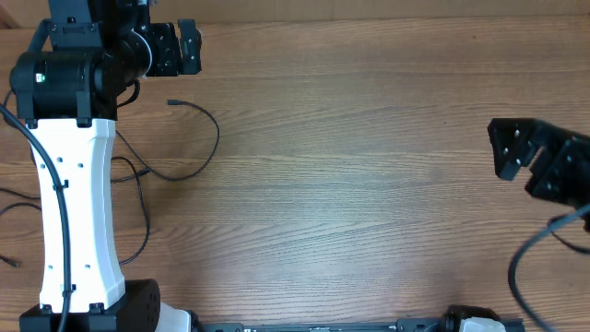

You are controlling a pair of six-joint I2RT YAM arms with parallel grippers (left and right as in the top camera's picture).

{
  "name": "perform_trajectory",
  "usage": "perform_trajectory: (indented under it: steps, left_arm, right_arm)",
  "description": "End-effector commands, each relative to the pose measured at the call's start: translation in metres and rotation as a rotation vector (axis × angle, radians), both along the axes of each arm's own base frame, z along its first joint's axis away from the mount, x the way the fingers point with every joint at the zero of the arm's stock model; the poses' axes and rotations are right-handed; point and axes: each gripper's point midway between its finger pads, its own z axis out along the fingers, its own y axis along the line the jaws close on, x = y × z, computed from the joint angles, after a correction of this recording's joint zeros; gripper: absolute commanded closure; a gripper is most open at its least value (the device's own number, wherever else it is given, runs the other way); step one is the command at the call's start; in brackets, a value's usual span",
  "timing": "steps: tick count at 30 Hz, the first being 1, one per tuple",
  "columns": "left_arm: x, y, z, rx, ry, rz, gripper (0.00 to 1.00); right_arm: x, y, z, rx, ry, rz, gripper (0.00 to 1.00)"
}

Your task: Untangle cables

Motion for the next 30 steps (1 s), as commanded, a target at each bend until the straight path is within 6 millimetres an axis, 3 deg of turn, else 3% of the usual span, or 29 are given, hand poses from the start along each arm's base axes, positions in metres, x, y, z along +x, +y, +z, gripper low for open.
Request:
perform_trajectory:
  steps: [1, 10, 13, 21, 30]
  left_arm:
    - [0.001, -0.002, 0.0, -0.001, 0.0, -0.01, 0.0]
    - [0.001, -0.002, 0.0, -0.001, 0.0, -0.01, 0.0]
    - [0.001, -0.002, 0.0, -0.001, 0.0, -0.01, 0.0]
    - [0.001, -0.002, 0.0, -0.001, 0.0, -0.01, 0.0]
    - [0.001, -0.002, 0.0, -0.001, 0.0, -0.01, 0.01]
  right_arm:
    - [-0.004, -0.001, 0.002, -0.017, -0.08, -0.004, 0.0]
    - [0.03, 0.004, 0.005, -0.046, -0.496, 0.036, 0.0]
    - [0.037, 0.007, -0.006, -0.08, -0.652, 0.054, 0.0]
    - [0.028, 0.026, -0.079, -0.255, -0.834, 0.165, 0.0]
    - [0.022, 0.025, -0.158, -0.254, -0.86, 0.156, 0.0]
